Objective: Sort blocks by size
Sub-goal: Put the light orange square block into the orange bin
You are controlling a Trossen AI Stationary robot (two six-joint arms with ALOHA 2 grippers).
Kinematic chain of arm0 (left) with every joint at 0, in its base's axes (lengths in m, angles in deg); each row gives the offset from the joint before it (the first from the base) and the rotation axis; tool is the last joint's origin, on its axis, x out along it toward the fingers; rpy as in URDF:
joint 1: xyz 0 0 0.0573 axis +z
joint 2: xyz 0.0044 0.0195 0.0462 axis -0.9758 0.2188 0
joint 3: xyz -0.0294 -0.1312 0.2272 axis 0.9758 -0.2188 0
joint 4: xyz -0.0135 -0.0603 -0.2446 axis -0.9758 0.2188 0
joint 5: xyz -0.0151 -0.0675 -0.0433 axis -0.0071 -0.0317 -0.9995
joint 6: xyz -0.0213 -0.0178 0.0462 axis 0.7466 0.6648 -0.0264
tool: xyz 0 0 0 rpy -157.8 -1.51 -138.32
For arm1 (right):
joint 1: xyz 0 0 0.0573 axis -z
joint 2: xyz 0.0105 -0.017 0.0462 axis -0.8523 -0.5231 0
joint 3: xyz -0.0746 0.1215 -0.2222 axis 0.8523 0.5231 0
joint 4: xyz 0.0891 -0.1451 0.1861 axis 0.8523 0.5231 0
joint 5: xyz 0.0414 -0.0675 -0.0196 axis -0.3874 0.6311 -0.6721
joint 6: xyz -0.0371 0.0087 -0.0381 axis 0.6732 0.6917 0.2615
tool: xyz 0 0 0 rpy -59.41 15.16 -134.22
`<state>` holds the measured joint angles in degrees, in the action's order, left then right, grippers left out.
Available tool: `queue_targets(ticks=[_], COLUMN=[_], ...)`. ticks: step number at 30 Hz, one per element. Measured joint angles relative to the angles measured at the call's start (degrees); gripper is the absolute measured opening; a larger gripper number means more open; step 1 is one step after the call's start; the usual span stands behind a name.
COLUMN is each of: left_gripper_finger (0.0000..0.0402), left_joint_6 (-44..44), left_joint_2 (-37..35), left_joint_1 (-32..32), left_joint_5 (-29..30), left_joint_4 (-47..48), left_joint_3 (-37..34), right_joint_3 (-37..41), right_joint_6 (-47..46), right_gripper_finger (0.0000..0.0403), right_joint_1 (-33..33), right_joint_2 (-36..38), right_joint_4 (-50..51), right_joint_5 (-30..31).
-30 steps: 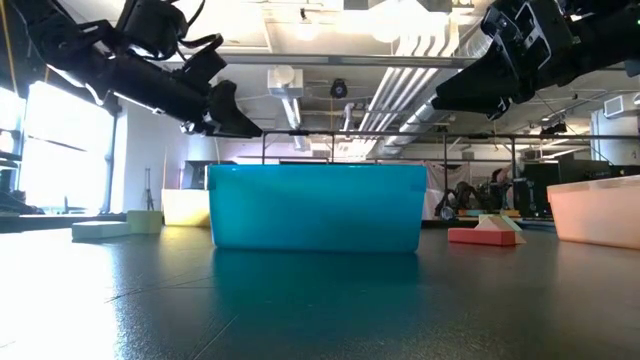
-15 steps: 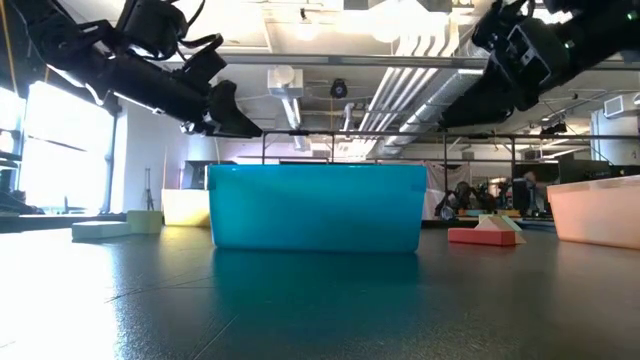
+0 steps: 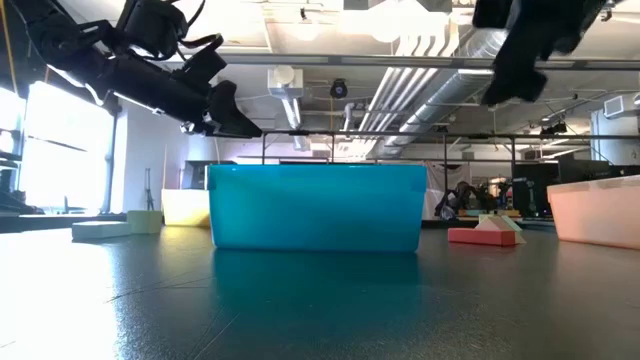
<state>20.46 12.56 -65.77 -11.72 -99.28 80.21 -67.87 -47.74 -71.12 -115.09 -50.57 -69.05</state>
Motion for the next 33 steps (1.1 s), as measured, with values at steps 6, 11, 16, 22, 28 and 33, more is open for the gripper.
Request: queue_targets(ticks=[6,11,16,22,28,33], left_gripper_finger=[0.0156,0.0156,0.0156,0.0156,0.0156,0.0156], left_joint_6=[-0.84,-0.98,-1.02,0.21,0.42,0.47], left_joint_2=[0.00,0.00,0.00,0.00,0.00,0.00], left_joint_1=[0.00,0.00,0.00,0.00,0.00,0.00], left_joint_5=[0.09,0.11,0.15,0.20,0.26,0.26], left_joint_4=[0.00,0.00,1.04,2.14,2.08,2.08], left_joint_3=[0.00,0.00,0.00,0.00,0.00,0.00], right_joint_3=[-1.81,-1.65,-1.63,-1.58,-1.56,-1.56], right_joint_6=[-22.62,-45.09,-61.45,-71.31,-70.93,-70.27], right_gripper_finger=[0.0230,0.0227,0.0227,0.0227,0.0227,0.0227], right_joint_1=[-8.88,-19.81,-27.44,-30.74,-30.89,-30.97], right_joint_2=[-1.33,-6.82,-13.55,-20.69,-24.64,-24.62], right_joint_4=[3.94,5.63,5.50,8.26,8.40,9.25], right_joint_5=[-7.51,-9.86,-12.26,-11.89,-14.67,-17.89])
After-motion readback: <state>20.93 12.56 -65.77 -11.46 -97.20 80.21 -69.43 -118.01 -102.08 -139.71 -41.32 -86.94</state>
